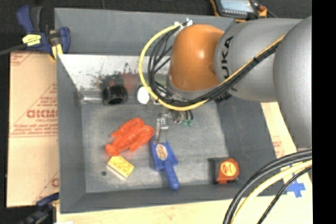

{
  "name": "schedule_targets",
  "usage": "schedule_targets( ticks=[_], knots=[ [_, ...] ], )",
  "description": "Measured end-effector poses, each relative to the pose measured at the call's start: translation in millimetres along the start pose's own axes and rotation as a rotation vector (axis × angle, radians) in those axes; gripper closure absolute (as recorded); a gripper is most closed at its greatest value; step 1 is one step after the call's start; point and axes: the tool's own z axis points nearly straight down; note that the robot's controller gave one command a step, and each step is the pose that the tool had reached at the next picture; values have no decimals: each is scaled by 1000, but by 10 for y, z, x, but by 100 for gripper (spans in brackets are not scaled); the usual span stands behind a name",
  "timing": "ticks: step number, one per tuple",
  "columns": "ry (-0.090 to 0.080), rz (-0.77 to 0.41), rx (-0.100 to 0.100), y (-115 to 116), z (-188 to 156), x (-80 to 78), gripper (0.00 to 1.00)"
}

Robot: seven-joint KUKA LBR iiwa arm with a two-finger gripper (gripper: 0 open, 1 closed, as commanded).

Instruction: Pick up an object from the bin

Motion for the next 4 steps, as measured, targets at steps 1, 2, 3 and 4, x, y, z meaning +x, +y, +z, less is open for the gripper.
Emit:
schedule_targets(
  ticks=[1,2,3,4],
  knots=[
    [-4,-92,2,176,488,-188,0],
    [4,-206,2,253,51,-229,0],
    [-5,-367,2,425,37,-252,0],
    [4,-408,-1,381,783,-136,0]
  ],
)
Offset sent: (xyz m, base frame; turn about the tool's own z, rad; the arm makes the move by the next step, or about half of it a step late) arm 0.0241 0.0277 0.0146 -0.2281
